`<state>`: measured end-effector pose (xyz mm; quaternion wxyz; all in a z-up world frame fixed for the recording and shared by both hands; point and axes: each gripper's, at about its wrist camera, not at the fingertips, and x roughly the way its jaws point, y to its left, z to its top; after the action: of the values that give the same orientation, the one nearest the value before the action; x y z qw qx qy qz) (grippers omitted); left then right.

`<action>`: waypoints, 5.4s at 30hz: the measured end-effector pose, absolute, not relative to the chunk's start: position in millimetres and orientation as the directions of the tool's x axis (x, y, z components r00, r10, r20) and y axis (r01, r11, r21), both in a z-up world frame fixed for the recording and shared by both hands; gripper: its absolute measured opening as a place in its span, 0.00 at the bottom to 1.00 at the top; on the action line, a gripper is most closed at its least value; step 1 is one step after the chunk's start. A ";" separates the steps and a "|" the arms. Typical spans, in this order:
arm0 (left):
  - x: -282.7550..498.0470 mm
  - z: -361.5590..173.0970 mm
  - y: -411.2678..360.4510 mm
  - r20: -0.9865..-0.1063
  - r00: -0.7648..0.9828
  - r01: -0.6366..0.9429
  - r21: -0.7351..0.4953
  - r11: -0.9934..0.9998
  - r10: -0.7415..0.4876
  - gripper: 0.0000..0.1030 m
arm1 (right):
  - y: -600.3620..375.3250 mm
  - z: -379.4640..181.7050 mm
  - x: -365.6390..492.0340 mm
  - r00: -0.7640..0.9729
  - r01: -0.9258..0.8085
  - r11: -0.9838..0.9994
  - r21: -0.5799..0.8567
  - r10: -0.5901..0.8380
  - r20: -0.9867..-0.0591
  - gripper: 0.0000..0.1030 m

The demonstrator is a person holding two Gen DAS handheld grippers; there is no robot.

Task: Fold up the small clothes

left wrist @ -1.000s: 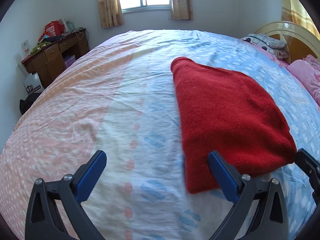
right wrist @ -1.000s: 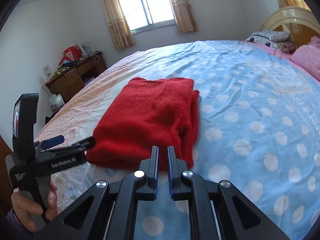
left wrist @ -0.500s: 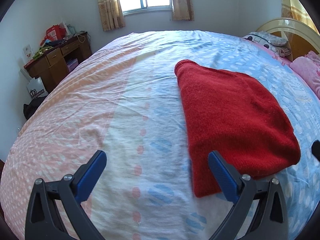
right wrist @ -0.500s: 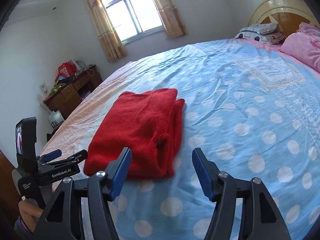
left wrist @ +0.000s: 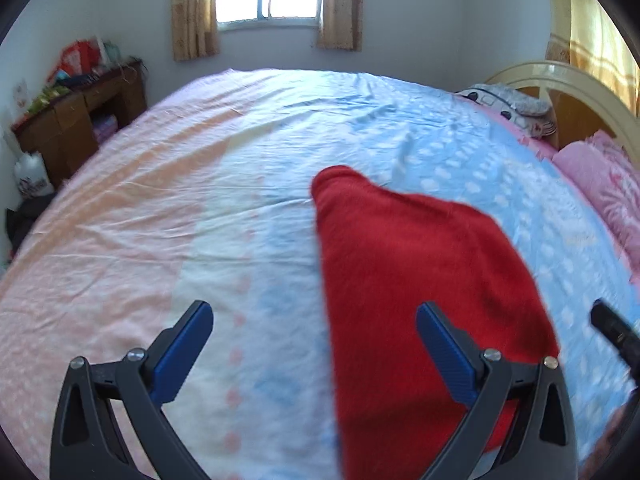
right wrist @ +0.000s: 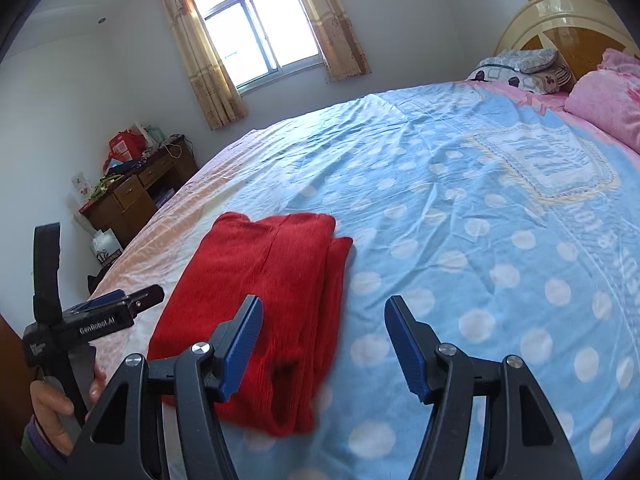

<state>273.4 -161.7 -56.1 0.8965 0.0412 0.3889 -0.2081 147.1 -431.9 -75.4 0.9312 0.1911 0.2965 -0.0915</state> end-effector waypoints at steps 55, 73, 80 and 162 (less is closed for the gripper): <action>318.0 -112.3 -185.9 -0.669 0.290 0.525 -0.486 0.698 -0.684 0.98 | -439.4 -145.8 238.1 0.772 0.099 0.840 0.534 0.274 -0.574 0.82; 310.0 -110.6 -199.7 -0.736 0.367 0.529 -0.338 0.778 -0.569 0.86 | -424.2 -145.9 243.9 0.753 0.080 0.882 0.464 0.251 -0.608 0.51; 291.4 -102.6 -192.6 -0.744 0.355 0.489 -0.368 0.791 -0.566 0.61 | -396.6 -129.7 227.6 0.743 0.152 0.896 0.416 0.174 -0.646 0.42; 162.3 -39.7 -6.4 -0.692 0.654 0.192 -0.239 0.952 -0.306 0.38 | -164.2 -61.1 144.6 0.764 -0.098 0.947 0.304 0.268 -0.586 0.41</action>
<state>162.3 -6.4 -39.7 0.9066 -0.0726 0.3925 -0.1373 144.6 -164.2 -61.1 0.9304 0.1288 0.3288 0.0983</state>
